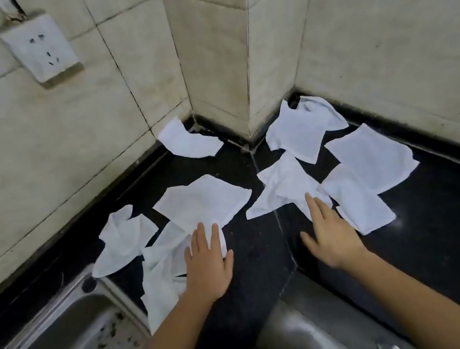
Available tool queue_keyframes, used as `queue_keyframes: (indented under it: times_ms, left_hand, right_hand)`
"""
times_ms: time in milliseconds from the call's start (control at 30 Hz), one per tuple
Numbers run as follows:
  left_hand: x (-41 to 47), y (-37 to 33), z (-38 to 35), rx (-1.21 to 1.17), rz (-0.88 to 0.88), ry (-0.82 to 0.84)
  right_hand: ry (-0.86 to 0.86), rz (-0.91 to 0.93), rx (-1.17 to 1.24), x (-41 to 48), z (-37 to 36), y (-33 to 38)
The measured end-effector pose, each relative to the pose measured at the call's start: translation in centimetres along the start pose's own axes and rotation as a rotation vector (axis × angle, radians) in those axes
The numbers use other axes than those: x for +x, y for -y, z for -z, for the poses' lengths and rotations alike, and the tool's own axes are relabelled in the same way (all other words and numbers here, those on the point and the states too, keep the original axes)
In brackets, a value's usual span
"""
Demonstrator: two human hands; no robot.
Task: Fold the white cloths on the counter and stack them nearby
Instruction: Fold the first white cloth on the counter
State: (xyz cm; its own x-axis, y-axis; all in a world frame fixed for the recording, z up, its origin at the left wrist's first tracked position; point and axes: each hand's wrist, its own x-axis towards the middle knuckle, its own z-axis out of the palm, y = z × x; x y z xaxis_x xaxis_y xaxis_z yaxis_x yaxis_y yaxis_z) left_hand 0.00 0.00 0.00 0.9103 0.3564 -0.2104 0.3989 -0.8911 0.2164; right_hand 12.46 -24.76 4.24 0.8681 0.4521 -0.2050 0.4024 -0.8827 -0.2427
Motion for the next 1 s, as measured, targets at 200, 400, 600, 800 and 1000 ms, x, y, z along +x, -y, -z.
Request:
queue_keyframes:
  times_ms: [200, 400, 600, 800, 1000]
  left_hand:
    - [1.4, 3.4, -4.7, 0.051, 0.143, 0.185]
    - [-2.9, 6.4, -6.2, 0.117, 0.309, 0.271]
    - [-1.4, 4.8, -4.6, 0.069, 0.339, 0.016]
    - [4.9, 1.8, -4.0, -0.472, 0.711, -0.153]
    - [8.1, 2.4, -4.3, -0.593, 0.993, -0.113]
  right_hand:
    - [0.104, 0.136, 0.035, 6.2, -2.7, 1.4]
    - [0.185, 0.364, 0.013, 13.5, -5.1, 5.4]
    - [0.245, 0.447, 0.016, 17.1, -7.0, 6.9]
    - [0.225, 0.193, 0.027, 15.0, -6.3, -1.2]
    - [0.119, 0.142, -0.095, 16.1, -5.7, 0.8]
